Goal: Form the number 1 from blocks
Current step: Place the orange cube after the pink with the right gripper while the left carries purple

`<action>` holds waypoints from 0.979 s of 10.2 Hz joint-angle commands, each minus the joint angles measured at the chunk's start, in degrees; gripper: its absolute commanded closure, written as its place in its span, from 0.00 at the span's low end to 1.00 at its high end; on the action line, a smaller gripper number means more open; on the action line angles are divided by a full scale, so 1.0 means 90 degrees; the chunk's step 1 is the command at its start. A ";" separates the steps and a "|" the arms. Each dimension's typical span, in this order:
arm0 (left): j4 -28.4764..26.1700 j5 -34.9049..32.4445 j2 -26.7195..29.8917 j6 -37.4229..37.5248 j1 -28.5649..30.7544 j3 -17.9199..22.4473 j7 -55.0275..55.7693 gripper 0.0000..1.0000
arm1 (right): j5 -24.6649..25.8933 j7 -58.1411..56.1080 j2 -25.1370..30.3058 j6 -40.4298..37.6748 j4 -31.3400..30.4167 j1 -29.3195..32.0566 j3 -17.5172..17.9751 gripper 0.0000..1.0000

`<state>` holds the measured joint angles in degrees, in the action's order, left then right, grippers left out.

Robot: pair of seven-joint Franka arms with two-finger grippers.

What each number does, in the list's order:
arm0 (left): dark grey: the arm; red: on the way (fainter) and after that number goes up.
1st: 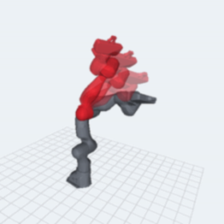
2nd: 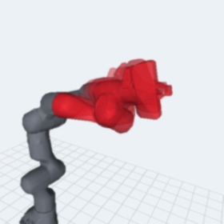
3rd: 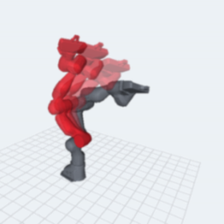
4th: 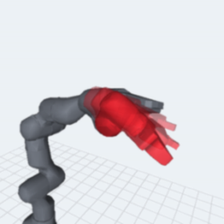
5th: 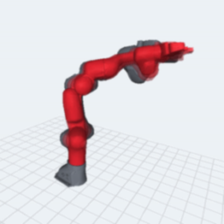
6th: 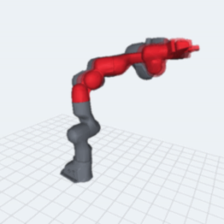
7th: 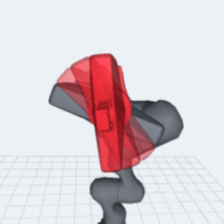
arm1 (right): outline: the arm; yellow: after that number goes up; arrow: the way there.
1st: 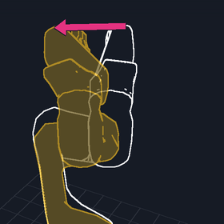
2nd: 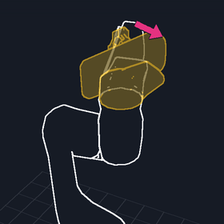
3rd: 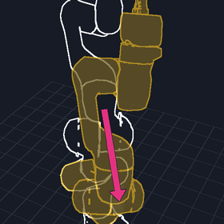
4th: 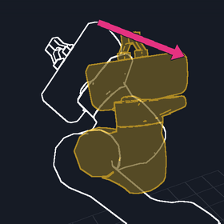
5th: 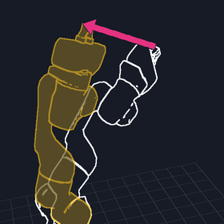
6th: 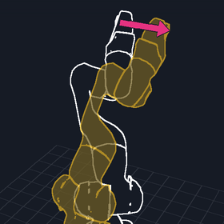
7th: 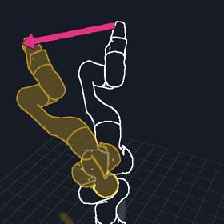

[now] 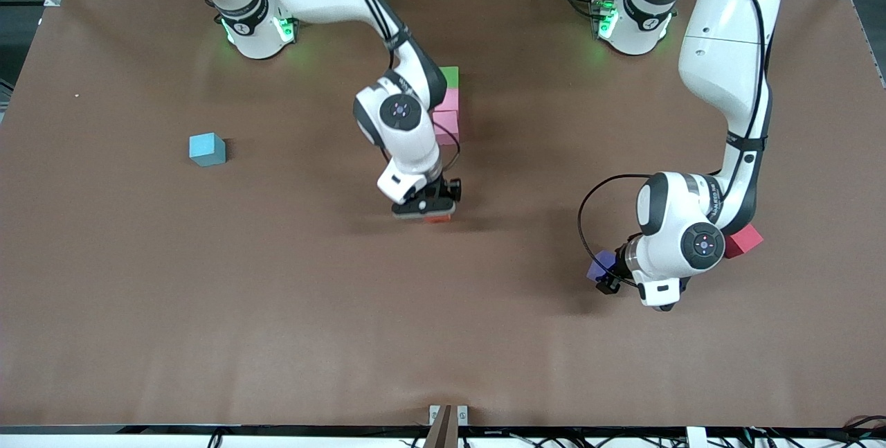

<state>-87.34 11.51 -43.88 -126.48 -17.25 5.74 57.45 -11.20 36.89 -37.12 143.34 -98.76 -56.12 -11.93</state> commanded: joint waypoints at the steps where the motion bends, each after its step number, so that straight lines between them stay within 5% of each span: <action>1: 0.0105 0.0108 -0.0066 0.0020 -0.0056 0.0056 -0.0269 0.94 | -0.0103 0.0509 0.0462 -0.0319 -0.0667 -0.0539 -0.0042 0.36; 5: 0.0085 -0.0828 -0.0027 0.0020 -0.0076 -0.0041 -0.0572 1.00 | -0.0103 0.0872 0.0453 -0.0341 -0.0765 -0.1146 -0.0042 0.36; 10: 0.0114 -0.0830 0.0012 0.0020 -0.0076 -0.0247 -0.0738 1.00 | -0.0094 0.0882 0.0452 -0.0341 -0.0872 -0.1166 -0.0051 0.36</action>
<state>-86.75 5.14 -43.95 -126.51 -17.97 3.85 51.55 -11.21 44.53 -35.04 140.34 -104.21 -66.26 -12.14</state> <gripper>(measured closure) 0.445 0.357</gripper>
